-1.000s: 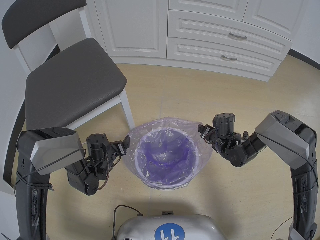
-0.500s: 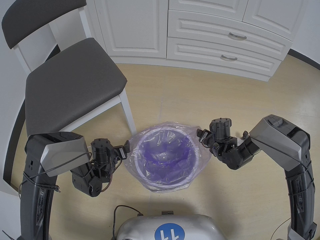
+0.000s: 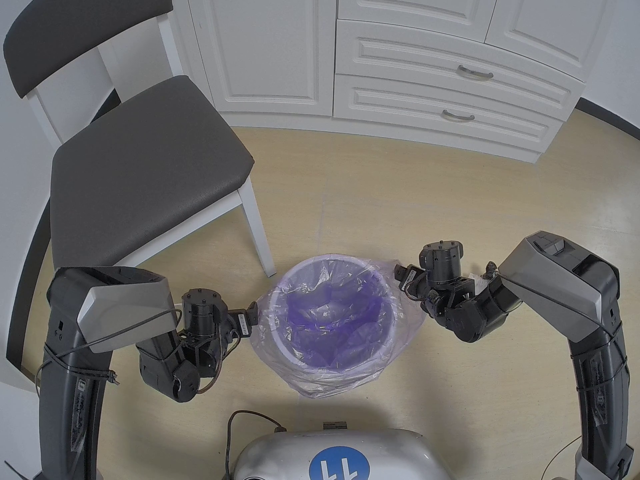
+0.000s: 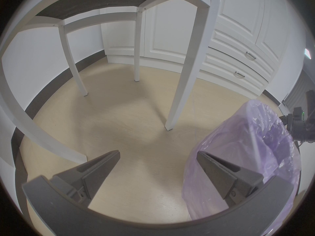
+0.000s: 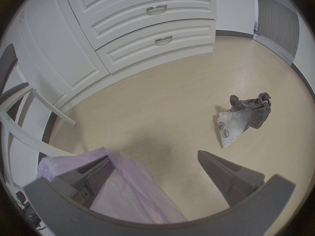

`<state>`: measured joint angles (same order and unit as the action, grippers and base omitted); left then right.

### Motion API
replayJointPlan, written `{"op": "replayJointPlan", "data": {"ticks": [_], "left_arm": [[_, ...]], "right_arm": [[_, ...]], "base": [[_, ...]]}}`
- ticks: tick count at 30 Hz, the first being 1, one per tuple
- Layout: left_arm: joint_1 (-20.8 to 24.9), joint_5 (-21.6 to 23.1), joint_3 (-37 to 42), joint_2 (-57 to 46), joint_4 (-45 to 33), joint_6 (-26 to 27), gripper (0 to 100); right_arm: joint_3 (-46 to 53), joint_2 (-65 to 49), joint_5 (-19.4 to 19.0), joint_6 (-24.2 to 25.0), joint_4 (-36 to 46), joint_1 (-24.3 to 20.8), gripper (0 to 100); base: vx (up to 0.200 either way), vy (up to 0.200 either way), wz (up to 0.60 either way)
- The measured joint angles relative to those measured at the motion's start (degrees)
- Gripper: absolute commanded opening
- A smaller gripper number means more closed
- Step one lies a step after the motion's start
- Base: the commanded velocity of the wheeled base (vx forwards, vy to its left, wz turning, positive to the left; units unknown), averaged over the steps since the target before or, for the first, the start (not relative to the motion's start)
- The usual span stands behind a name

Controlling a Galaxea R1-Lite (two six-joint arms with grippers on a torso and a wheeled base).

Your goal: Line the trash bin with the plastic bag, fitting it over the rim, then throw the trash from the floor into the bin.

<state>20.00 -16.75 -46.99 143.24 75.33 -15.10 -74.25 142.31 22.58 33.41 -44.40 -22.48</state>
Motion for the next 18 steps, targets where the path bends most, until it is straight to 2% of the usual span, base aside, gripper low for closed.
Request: {"op": "replayJointPlan", "data": {"ticks": [5, 10, 14, 18], "left_arm": [[-0.28, 0.41, 1.52, -2.28, -0.06, 0.39, 100], [-0.74, 3.6, 5.18, -5.45, 0.18, 3.04, 100], [-1.27, 7.09, 9.51, -8.87, 0.29, 5.17, 100], [-1.6, 12.48, 14.59, -11.46, 0.38, 7.86, 100]], "right_arm": [[2.45, -2.01, 0.06, -1.28, -0.89, -0.09, 100], [7.45, -5.52, -0.28, -5.39, -3.44, -0.48, 100], [15.46, -9.73, -1.43, -11.47, -6.53, -0.87, 100], [23.32, -12.9, -4.41, -18.69, -8.45, -1.05, 100]], "base": [[0.0, 0.0, 0.0], [0.0, 0.0, 0.0], [0.0, 0.0, 0.0], [0.0, 0.0, 0.0]]}}
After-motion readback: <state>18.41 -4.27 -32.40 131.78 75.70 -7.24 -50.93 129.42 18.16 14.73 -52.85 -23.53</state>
